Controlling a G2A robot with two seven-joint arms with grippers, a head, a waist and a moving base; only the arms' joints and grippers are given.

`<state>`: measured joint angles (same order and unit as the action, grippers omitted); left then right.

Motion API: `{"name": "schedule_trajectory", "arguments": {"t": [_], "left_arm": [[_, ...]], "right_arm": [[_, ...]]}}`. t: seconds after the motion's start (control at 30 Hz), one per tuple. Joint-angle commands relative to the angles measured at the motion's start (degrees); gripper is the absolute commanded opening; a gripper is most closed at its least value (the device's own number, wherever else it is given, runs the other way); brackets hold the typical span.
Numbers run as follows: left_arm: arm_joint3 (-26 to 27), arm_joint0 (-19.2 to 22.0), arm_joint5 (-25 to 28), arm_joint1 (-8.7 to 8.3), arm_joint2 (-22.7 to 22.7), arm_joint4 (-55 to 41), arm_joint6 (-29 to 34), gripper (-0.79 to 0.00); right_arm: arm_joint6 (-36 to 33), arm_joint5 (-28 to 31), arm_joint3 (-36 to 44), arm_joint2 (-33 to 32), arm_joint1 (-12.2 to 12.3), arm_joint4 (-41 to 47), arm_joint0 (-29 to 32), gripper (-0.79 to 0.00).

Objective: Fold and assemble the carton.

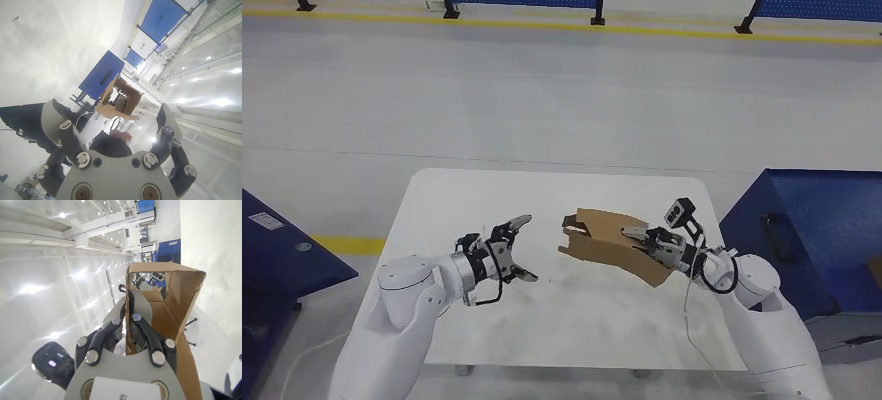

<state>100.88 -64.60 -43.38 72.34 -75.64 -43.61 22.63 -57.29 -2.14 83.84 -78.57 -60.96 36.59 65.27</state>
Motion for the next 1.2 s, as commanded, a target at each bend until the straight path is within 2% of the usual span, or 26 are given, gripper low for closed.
{"name": "schedule_trajectory", "arguments": {"t": [0.0, 0.03, 0.13, 0.33, 0.43, 0.5, 0.6, 0.83, 1.0, 1.17], "left_arm": [[4.17, -2.18, 5.76, -0.30, -1.86, 0.77, 0.74, 0.000], [6.27, -3.47, 7.92, -0.44, -2.40, 1.51, 1.19, 0.000], [11.17, -7.84, 19.23, -0.59, -4.36, 4.15, 0.95, 0.000], [11.17, -7.84, 19.23, -0.59, -4.36, 4.15, 0.95, 0.000], [13.75, -8.71, 27.17, -0.89, -1.78, 15.82, 0.69, 0.000], [14.63, -9.27, 30.60, -1.06, -0.03, 18.73, 4.43, 0.000], [15.05, -9.98, 34.88, -1.47, 0.75, 26.07, 6.62, 0.000], [14.24, -9.35, 32.37, -2.03, 3.50, 33.45, 11.83, 0.000], [13.73, -9.31, 30.61, -2.26, 4.95, 37.01, 12.63, 0.000], [13.93, -9.78, 30.33, -2.38, 5.35, 36.76, 13.32, 0.000]], "right_arm": [[-1.72, 0.96, 0.35, -0.01, 0.11, -1.53, 0.46, -0.785], [-2.16, 1.28, 0.35, -0.17, 0.20, -2.15, 0.55, -0.785], [-4.76, -0.72, -0.14, -0.03, 0.36, -1.48, 0.74, -0.785], [-4.75, -0.65, 0.14, 0.16, 0.34, -1.56, 0.86, -0.785], [-4.61, 3.10, 2.46, 1.88, 0.20, -4.01, 2.46, -0.785], [-5.46, 4.56, 2.58, 2.33, 0.16, -3.78, 3.00, -0.785], [-6.85, 5.83, 2.76, 2.29, 0.27, -4.12, 3.35, -0.785], [-9.13, 6.41, 3.98, 1.61, 0.57, -3.34, 4.36, -0.785], [-8.95, 6.54, 4.62, 1.44, 0.65, -2.88, 4.71, -0.785], [-8.43, 6.58, 5.16, 1.97, 0.64, -3.30, 4.82, -0.785]]}}
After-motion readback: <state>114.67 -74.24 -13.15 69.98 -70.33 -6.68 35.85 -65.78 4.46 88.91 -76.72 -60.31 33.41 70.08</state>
